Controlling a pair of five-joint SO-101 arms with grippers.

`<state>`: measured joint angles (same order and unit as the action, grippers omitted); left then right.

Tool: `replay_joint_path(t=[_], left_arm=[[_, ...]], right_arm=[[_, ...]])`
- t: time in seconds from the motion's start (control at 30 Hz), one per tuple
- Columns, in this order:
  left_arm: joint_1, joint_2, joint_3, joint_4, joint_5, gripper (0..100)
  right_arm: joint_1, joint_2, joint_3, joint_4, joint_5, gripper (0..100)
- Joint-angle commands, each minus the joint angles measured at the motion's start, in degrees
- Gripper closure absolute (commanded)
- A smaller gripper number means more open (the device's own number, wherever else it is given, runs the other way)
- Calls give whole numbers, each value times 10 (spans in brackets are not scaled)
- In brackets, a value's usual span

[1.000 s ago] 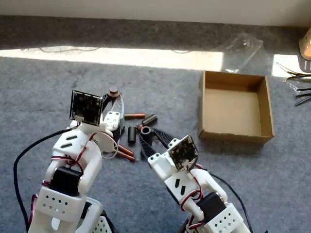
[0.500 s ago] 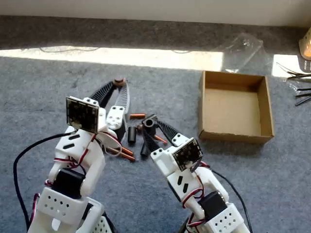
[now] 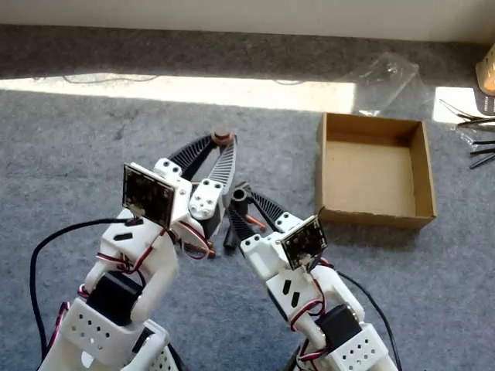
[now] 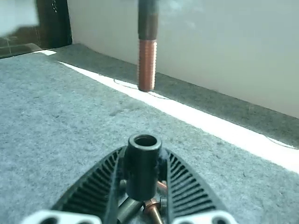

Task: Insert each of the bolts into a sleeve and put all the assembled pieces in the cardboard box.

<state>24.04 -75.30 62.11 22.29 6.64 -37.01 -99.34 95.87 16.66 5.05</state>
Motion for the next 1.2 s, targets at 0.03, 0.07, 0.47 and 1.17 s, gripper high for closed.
replay_joint_path(t=[0.03, 0.07, 0.47, 1.17], left_arm=[[60, -10, -42, -14, 58, 989], [58, -11, -42, -14, 74, 989], [35, -13, -43, 31, 113, 989], [21, -13, -42, 57, 113, 989]], right_arm=[[7, -6, 63, -20, -6, 994], [7, -6, 63, -20, -6, 994], [7, -6, 62, -20, -6, 994], [29, -6, 62, -21, -3, 994]])
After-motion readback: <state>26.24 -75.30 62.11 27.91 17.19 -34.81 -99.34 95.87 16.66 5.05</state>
